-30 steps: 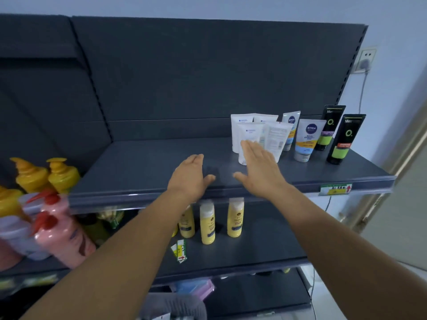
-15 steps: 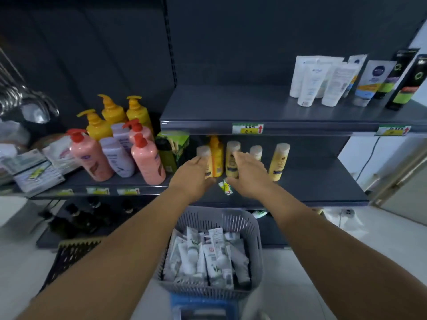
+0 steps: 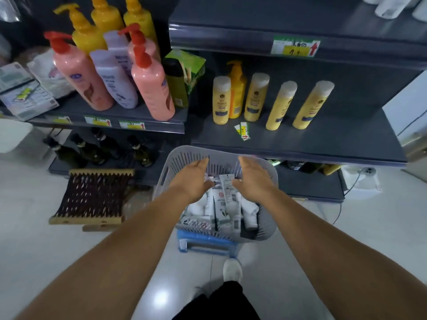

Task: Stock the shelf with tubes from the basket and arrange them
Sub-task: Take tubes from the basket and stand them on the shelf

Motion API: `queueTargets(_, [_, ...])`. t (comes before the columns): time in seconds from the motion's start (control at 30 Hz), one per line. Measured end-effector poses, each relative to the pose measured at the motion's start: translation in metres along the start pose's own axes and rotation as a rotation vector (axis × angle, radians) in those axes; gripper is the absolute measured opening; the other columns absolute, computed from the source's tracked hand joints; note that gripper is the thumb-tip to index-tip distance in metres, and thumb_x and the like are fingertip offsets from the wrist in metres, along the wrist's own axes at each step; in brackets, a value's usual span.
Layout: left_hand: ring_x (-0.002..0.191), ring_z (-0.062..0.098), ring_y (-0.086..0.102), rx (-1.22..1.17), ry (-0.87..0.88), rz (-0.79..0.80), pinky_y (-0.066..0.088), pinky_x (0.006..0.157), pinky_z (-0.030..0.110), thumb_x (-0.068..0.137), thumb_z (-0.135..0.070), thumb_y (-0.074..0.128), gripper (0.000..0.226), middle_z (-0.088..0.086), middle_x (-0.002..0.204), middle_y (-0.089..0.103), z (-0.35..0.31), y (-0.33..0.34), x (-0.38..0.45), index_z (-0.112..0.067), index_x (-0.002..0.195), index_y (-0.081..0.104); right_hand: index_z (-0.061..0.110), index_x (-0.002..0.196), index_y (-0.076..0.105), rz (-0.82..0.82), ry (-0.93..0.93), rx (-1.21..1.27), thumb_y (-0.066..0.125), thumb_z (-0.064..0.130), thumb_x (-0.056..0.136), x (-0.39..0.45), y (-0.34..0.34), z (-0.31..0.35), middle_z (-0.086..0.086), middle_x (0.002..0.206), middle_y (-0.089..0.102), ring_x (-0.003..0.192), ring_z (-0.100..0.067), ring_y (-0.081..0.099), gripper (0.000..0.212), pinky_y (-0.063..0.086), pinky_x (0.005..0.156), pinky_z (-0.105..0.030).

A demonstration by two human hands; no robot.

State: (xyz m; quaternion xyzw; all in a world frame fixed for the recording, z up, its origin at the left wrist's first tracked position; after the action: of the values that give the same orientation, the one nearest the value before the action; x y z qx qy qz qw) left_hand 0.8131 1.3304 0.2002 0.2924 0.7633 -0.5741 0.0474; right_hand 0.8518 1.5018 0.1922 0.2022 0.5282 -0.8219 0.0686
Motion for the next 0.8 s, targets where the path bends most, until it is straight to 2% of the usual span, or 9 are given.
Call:
queueTargets(0.17, [0.142, 0.029, 0.030, -0.013, -0.110, 0.109, 0.031, 0.111, 0.039, 0.096, -0.036, 0.052, 0.074, 0.012, 0.158, 0.022, 0.022, 0.050, 0.029, -0.015, 0.153, 0.010, 0.015, 0.154, 0.003, 0.121, 0.048, 0.046, 0.057, 0.036, 0.094, 0.029, 0.055, -0.024, -0.006, 0.162, 0.011, 0.148, -0.026, 0.012, 0.084, 0.016, 0.121, -0.042])
queueTargets(0.37, [0.141, 0.032, 0.030, -0.054, -0.200, 0.180, 0.031, 0.114, 0.041, 0.096, -0.036, 0.052, 0.075, 0.015, 0.156, 0.025, 0.041, 0.100, 0.070, -0.013, 0.153, 0.009, 0.019, 0.154, -0.003, 0.216, 0.114, 0.095, 0.059, 0.026, 0.093, 0.066, 0.109, -0.040, -0.008, 0.161, 0.013, 0.147, -0.030, 0.016, 0.087, 0.019, 0.119, -0.041])
queueTargets(0.57, [0.137, 0.033, 0.032, -0.087, -0.286, 0.201, 0.035, 0.109, 0.043, 0.097, -0.034, 0.050, 0.068, 0.016, 0.150, 0.032, 0.056, 0.133, 0.105, -0.012, 0.151, 0.015, 0.024, 0.153, 0.003, 0.215, 0.202, 0.130, 0.062, 0.018, 0.089, 0.099, 0.150, -0.049, -0.012, 0.154, 0.027, 0.141, -0.032, 0.027, 0.088, 0.031, 0.114, -0.045])
queueTargets(0.67, [0.132, 0.035, 0.034, -0.087, -0.310, 0.173, 0.038, 0.105, 0.043, 0.095, -0.031, 0.053, 0.064, 0.019, 0.142, 0.038, 0.056, 0.145, 0.117, -0.012, 0.148, 0.023, 0.024, 0.153, -0.002, 0.211, 0.247, 0.138, 0.065, 0.020, 0.088, 0.110, 0.161, -0.049, -0.014, 0.156, 0.023, 0.142, -0.038, 0.021, 0.094, 0.030, 0.114, -0.046])
queueTargets(0.73, [0.132, 0.037, 0.032, -0.108, -0.342, 0.161, 0.038, 0.104, 0.044, 0.093, -0.025, 0.057, 0.067, 0.021, 0.141, 0.039, 0.052, 0.150, 0.122, -0.013, 0.148, 0.020, 0.023, 0.153, -0.011, 0.221, 0.284, 0.163, 0.064, 0.018, 0.089, 0.114, 0.165, -0.048, -0.014, 0.158, 0.017, 0.145, -0.040, 0.012, 0.099, 0.026, 0.115, -0.047])
queueTargets(0.8, [0.134, 0.039, 0.029, -0.134, -0.403, 0.162, 0.038, 0.105, 0.044, 0.092, -0.018, 0.060, 0.077, 0.024, 0.144, 0.033, 0.048, 0.151, 0.124, -0.011, 0.151, 0.010, 0.021, 0.152, -0.015, 0.214, 0.314, 0.168, 0.066, 0.015, 0.087, 0.116, 0.166, -0.047, -0.017, 0.156, 0.022, 0.143, -0.042, 0.016, 0.104, 0.029, 0.113, -0.047])
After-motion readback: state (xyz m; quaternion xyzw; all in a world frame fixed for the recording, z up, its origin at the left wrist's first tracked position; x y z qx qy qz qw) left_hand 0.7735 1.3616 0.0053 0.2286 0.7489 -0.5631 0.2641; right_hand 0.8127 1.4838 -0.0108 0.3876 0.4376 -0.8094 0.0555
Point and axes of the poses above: each hand's wrist, its own x-axis towards the middle knuckle, its own y-axis out of the palm, z = x × y, the point moved 1 cm from there along x, towards the middle knuckle
